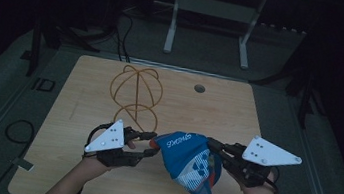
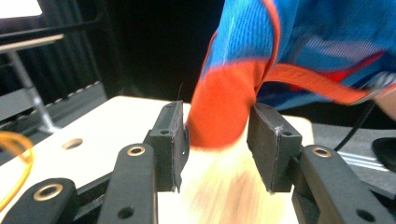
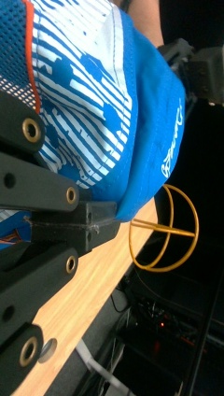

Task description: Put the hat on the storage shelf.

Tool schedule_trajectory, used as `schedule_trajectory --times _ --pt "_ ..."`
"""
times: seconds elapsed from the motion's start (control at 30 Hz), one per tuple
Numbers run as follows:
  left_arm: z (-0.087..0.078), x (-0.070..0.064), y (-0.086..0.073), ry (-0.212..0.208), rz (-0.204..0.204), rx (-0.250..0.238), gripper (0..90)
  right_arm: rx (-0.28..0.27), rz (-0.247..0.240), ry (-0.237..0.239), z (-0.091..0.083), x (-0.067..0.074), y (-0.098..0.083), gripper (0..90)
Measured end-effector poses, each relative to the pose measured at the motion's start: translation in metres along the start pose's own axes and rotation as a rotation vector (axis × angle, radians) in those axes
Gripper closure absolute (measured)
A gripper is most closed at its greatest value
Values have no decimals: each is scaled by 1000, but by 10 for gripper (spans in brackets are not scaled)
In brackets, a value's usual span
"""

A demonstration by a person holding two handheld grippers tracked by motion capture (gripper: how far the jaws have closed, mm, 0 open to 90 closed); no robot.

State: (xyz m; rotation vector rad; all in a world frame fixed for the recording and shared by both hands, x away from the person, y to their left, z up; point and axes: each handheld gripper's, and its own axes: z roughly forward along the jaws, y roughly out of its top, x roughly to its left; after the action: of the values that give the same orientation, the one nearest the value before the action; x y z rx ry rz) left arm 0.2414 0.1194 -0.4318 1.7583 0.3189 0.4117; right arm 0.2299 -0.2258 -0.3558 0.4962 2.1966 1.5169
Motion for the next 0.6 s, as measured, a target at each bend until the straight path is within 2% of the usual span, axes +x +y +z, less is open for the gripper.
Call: schedule_trajectory --times 0.13,0.3,0.4,0.43,0.47,0.5,0.6 --pt "-8 2 -8 46 -18 14 569 -6 -5 -2 -2 -3 4 900" --pt "-18 -1 -22 76 -35 48 488 2 -4 -15 1 -8 10 900" --pt "-24 -1 -33 92 -59 61 400 7 -8 -28 7 -11 16 900" --pt "-28 -1 -38 114 -69 59 351 9 -9 -30 9 -13 18 900" --pt "-28 -1 -38 114 -69 59 296 9 -9 -30 9 -13 18 900" --pt "-31 0 -43 127 -88 54 296 9 -10 -34 12 -15 21 900" --pt "-39 0 -57 171 -110 61 141 11 -13 -44 21 -20 29 900"
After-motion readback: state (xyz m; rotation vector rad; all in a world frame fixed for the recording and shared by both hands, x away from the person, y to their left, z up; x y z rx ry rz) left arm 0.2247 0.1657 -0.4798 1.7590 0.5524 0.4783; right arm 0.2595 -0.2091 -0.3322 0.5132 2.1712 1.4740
